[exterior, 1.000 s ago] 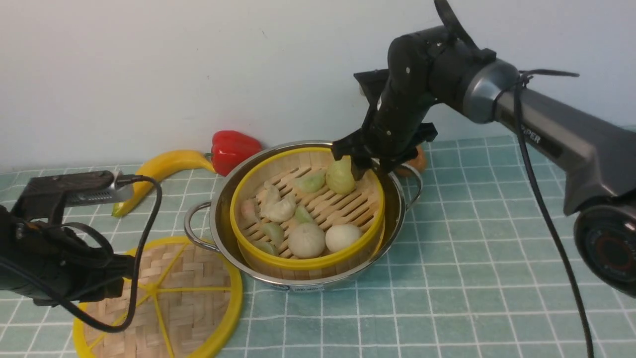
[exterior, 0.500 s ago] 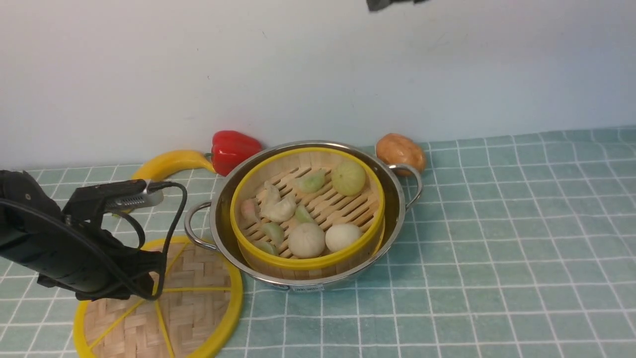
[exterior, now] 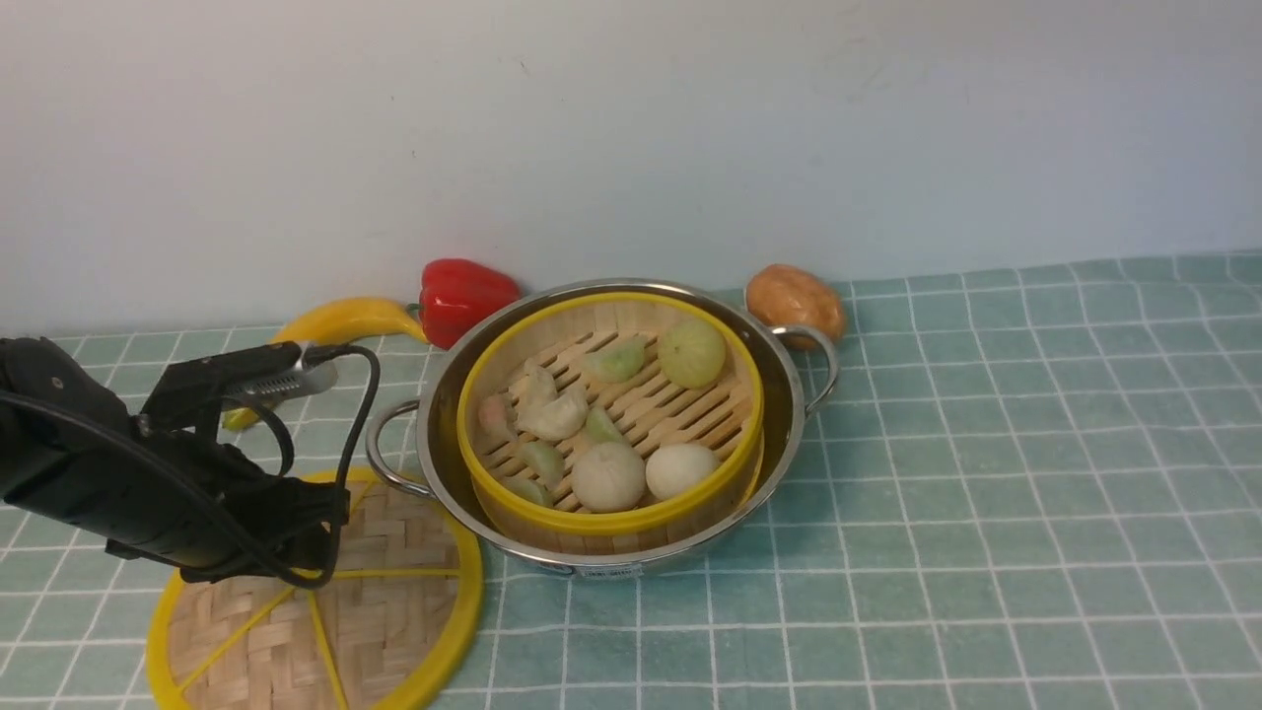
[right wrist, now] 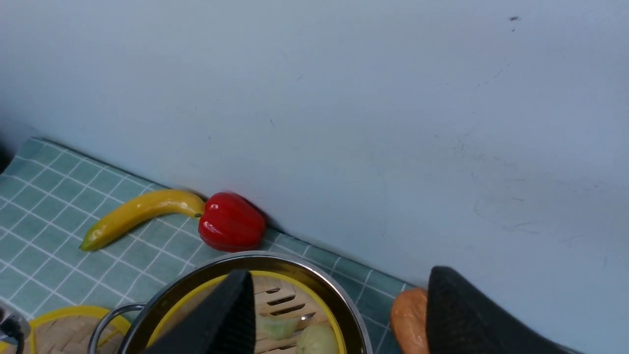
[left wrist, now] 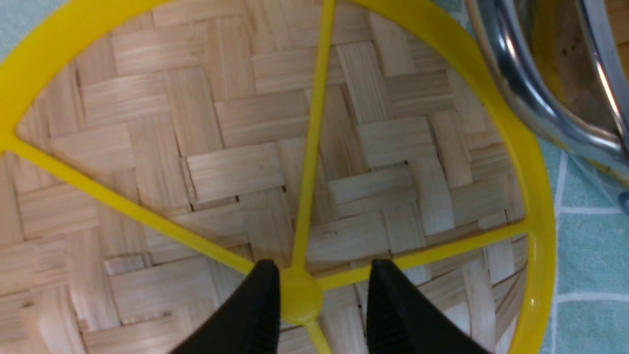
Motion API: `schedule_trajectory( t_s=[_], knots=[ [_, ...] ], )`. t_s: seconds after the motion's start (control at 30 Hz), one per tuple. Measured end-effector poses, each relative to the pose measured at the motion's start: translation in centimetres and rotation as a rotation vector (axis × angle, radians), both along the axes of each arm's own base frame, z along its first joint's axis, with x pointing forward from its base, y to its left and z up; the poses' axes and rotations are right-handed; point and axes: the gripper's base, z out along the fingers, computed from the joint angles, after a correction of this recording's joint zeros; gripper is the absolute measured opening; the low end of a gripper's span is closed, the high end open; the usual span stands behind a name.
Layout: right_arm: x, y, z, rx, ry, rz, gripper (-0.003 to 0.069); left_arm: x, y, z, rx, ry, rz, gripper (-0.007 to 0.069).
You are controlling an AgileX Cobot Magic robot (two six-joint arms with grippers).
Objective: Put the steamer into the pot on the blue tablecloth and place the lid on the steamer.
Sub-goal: 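Grasp the bamboo steamer lid lying on the table by its centre knob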
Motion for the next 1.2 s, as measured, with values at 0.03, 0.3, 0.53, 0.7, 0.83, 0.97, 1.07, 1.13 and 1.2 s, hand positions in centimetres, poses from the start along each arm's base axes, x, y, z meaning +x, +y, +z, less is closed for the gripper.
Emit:
schedule_trajectory(
  t_s=[0.03, 0.3, 0.53, 0.7, 0.83, 0.97, 1.07, 1.13, 1.2],
  knots=[
    [0.0, 0.0, 0.0, 0.002, 0.001, 0.001, 0.0460, 0.0, 0.0, 0.0, 0.002, -0.002, -0.003, 0.0244],
    [-0.1, 0.1, 0.0, 0.013, 0.007, 0.011, 0.0460, 0.1, 0.0, 0.1, 0.004, -0.007, -0.003, 0.0244],
    [-0.1, 0.2, 0.0, 0.016, 0.008, 0.013, 0.0460, 0.2, 0.2, 0.1, 0.027, -0.019, -0.013, 0.0244],
    [-0.1, 0.2, 0.0, 0.016, 0.008, 0.013, 0.0460, 0.2, 0.3, 0.0, 0.039, -0.020, -0.021, 0.0244],
    [-0.1, 0.2, 0.0, 0.016, 0.008, 0.013, 0.0460, 0.2, 0.3, 0.0, 0.040, -0.020, -0.022, 0.0244],
    [-0.1, 0.2, 0.0, 0.017, 0.009, 0.013, 0.0460, 0.2, 0.3, -0.5, 0.040, -0.004, -0.023, 0.0244],
    [-0.1, 0.2, 0.0, 0.022, 0.011, 0.017, 0.0460, 0.3, 0.3, -1.1, 0.038, 0.016, -0.024, 0.0244],
    [-0.1, 0.3, 0.0, 0.026, 0.014, 0.021, 0.0460, 0.4, 0.3, -1.6, 0.033, 0.033, -0.021, 0.0244],
    [-0.2, 0.3, 0.0, 0.029, 0.015, 0.024, 0.0460, 0.4, 0.2, -1.6, 0.024, 0.033, -0.013, 0.0240]
  ],
)
